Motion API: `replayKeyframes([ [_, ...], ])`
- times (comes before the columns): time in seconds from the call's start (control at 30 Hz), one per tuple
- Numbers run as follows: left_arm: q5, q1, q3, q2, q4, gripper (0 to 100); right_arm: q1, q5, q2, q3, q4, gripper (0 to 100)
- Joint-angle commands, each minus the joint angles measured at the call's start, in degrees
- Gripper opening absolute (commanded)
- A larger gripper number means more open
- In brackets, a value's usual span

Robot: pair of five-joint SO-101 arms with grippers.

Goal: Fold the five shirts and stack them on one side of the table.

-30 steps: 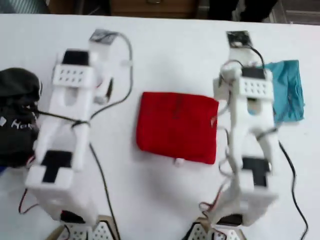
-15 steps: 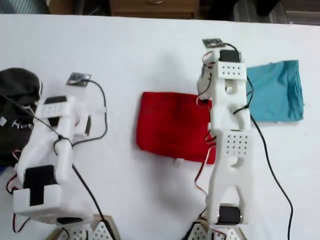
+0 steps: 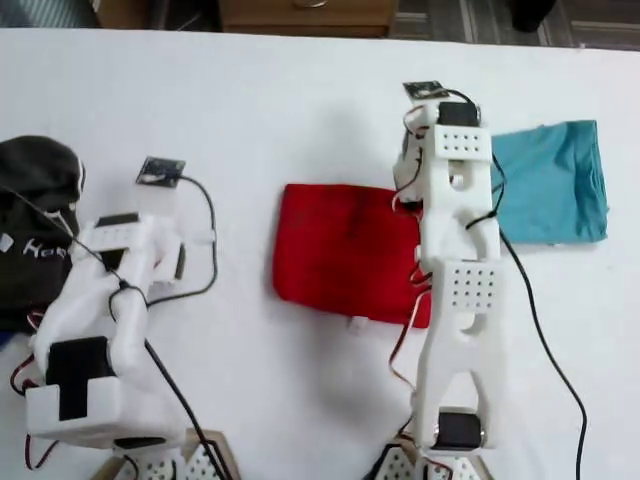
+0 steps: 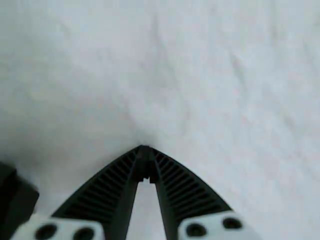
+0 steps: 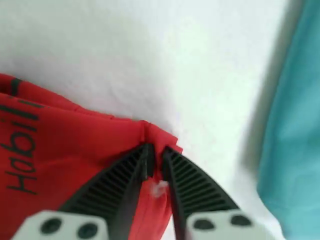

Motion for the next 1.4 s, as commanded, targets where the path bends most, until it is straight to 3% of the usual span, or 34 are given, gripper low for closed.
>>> replayKeyframes([
  [0.0,0.09,-0.35,0.22,-1.58,-1.58,3,-0.22,3.43,-0.66,-2.73,1.19,2.0],
  [0.5,0.18,-0.18,3.12,-1.49,-7.56,3,-0.4,6.33,-0.92,-18.55,1.01,2.0],
  [0.77,0.18,-0.18,3.12,-1.49,-7.56,3,-1.01,7.38,2.07,-16.53,-0.75,2.6],
  [0.97,0.18,-0.18,3.12,-1.49,-7.56,3,-0.57,7.38,-1.45,-19.87,1.01,16.6],
  [1.07,0.18,-0.18,3.12,-1.49,-7.56,3,-0.66,7.21,-6.55,-22.15,1.27,11.6],
  [1.13,0.18,-0.18,3.12,-1.49,-7.56,3,-1.01,4.57,-9.71,-20.66,1.36,2.1],
  [1.37,0.18,-0.18,3.12,-1.49,-7.56,3,-4.62,0.88,-20.18,0.62,1.45,2.0],
])
